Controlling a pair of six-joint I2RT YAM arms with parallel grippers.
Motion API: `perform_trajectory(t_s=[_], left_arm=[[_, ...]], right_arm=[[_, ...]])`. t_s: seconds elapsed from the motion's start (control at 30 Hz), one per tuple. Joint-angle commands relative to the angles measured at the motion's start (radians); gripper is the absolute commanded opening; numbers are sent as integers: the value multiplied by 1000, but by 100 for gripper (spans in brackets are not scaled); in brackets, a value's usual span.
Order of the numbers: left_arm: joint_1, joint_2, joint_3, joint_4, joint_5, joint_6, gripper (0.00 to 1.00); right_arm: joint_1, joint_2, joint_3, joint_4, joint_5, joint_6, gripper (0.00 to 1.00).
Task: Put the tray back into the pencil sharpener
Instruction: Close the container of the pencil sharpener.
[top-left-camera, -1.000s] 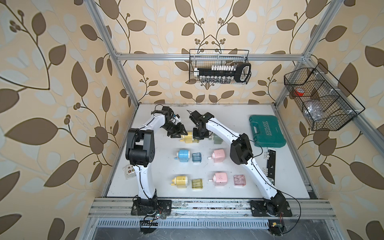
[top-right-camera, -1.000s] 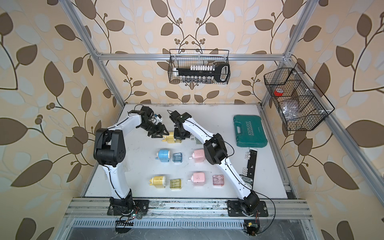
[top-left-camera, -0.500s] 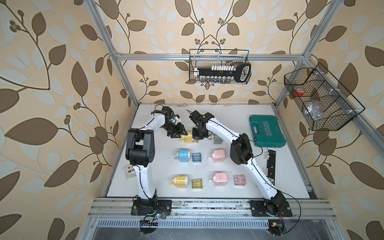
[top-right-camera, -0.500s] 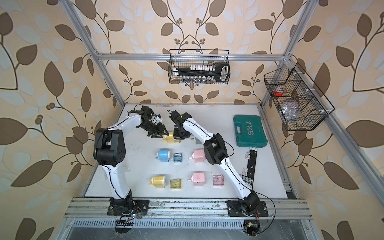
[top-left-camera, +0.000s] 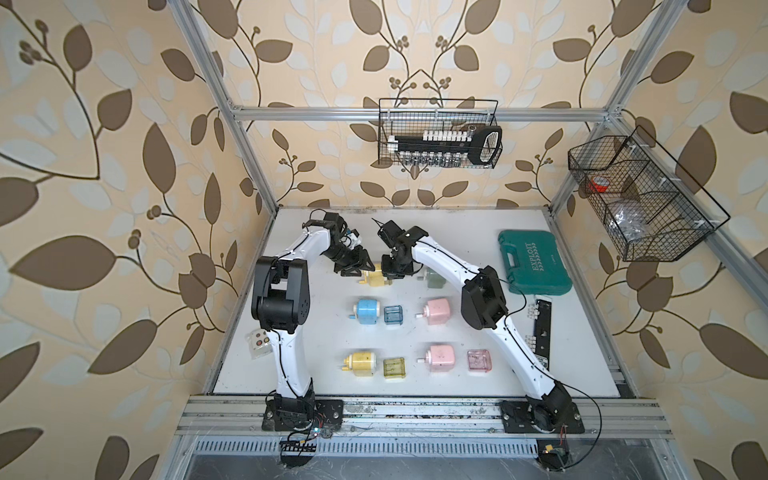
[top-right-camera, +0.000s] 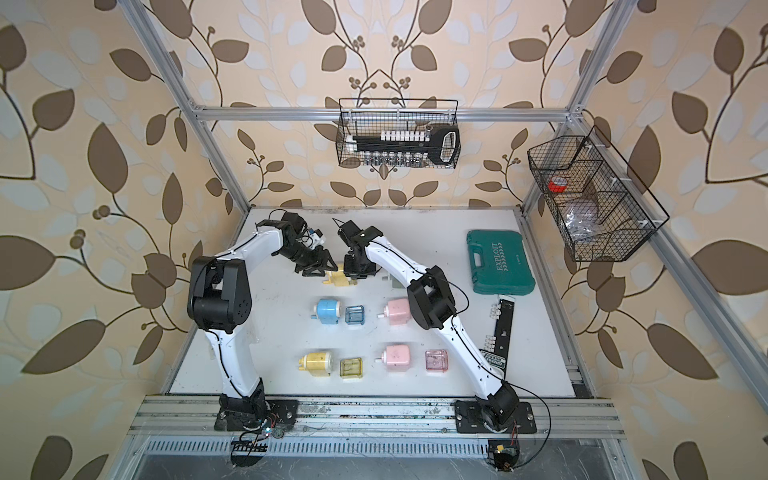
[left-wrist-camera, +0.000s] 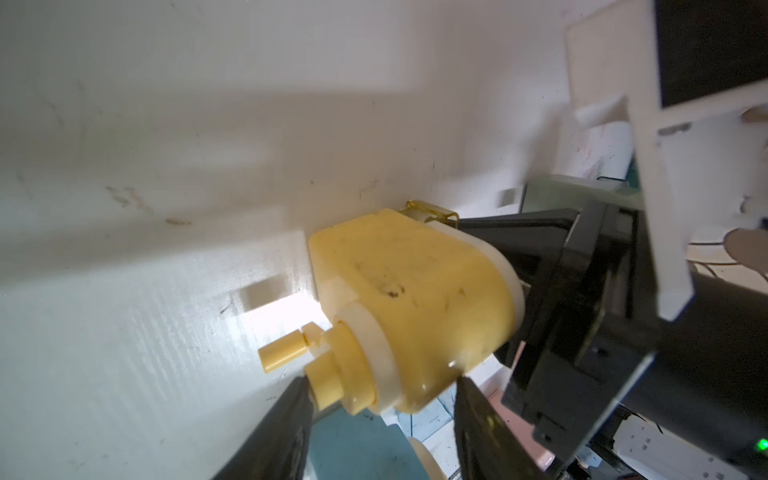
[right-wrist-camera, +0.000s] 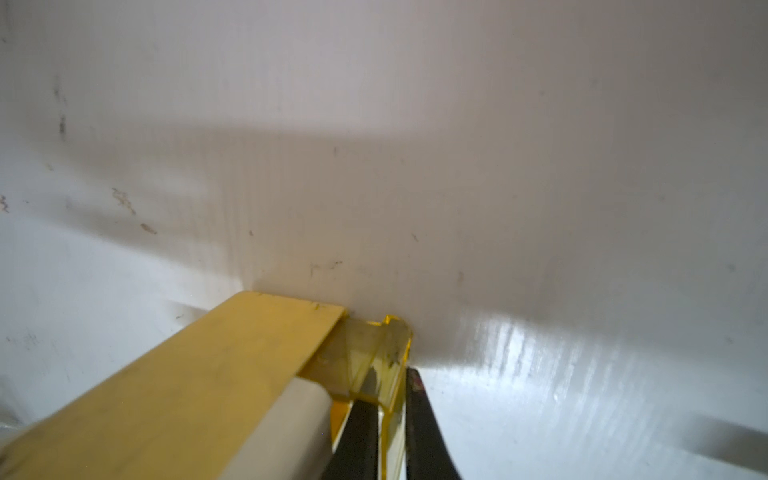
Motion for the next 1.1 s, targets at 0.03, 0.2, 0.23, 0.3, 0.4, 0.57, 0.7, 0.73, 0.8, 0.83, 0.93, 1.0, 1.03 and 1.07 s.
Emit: perform_trajectory(t_s=[0.03, 0.2, 0.23, 0.3, 0.4, 0.57, 0.7, 0.73, 0.8, 0.83, 0.93, 1.0, 1.03, 1.07], left_arm=[[-15, 28, 16, -10, -29, 17, 55], [-14, 31, 18, -11, -30, 17, 55], [-14, 32, 18, -12, -30, 17, 55], [-14, 31, 20, -13, -32, 17, 55], [-14, 29, 18, -13, -36, 17, 55], [-14, 26, 21, -13, -40, 17, 55], [-15, 26, 20, -13, -40, 15, 55], [-16, 26, 20, -13, -38, 15, 55], [-14, 24, 20, -13, -41, 16, 55], [-14, 23, 20, -13, -41, 17, 55], [-15, 24, 23, -13, -39, 16, 55], [-15, 23, 22, -13, -36, 15, 55], [-15, 23, 23, -13, -36, 17, 55], [-15, 23, 23, -13, -36, 17, 55]], right_arm=[[21, -74, -34, 46, -27, -14, 14], [18, -108, -77, 45, 2, -21, 17], [18, -115, -84, 47, 6, -27, 17], [18, -125, -100, 51, 8, -30, 18], [18, -142, -122, 53, 14, -32, 19], [18, -182, -164, 66, 26, -38, 21], [18, -214, -173, 57, 46, -40, 21], [18, -224, -176, 58, 55, -39, 21], [15, -237, -181, 57, 75, -37, 20], [11, -240, -183, 57, 80, -34, 19], [-7, -233, -187, 48, 87, -17, 9], [-17, -223, -198, 59, 81, -7, 1], [-23, -213, -198, 69, 77, -3, 0], [-27, -196, -188, 67, 75, 0, 0]])
